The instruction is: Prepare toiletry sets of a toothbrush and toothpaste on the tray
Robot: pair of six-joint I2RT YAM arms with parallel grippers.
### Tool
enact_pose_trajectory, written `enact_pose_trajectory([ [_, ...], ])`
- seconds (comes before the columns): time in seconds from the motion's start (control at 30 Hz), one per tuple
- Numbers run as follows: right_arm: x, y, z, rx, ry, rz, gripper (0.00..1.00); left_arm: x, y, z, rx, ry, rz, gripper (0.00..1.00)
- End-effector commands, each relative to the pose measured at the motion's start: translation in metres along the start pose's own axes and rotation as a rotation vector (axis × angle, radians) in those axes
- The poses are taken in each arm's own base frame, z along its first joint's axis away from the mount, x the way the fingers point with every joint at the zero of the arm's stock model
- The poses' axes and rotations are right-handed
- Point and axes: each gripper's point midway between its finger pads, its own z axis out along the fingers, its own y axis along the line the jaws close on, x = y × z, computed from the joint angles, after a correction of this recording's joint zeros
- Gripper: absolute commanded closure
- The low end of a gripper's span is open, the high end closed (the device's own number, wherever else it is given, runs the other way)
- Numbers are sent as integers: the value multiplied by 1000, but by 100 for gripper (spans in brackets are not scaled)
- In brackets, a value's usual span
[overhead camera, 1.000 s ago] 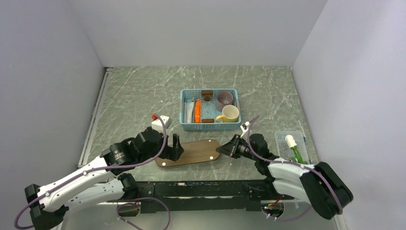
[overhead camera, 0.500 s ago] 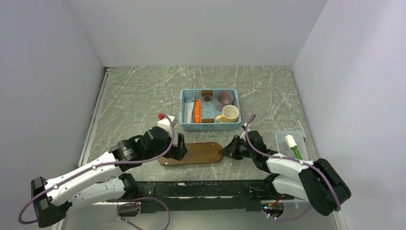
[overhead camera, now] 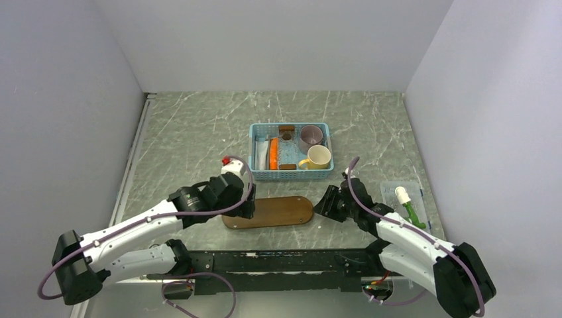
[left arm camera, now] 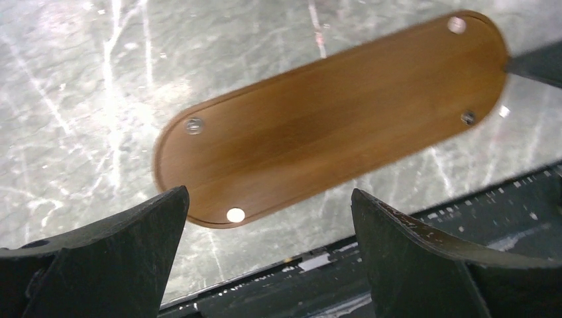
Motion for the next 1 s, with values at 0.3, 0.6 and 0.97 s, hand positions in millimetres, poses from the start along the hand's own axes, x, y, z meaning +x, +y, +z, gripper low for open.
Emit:
enact_pose_trajectory([
  [0.3, -20, -4, -32, 109, -42, -124, 47, 2, 64, 30, -191, 43, -230, 1],
  [0.6, -22, 4, -24, 59, -54, -128, 46, 17, 67, 52, -175, 110, -252, 1],
  [0.97, -22, 7, -19, 36, -52, -124, 45, 37, 61, 67, -100, 174, -268, 5],
])
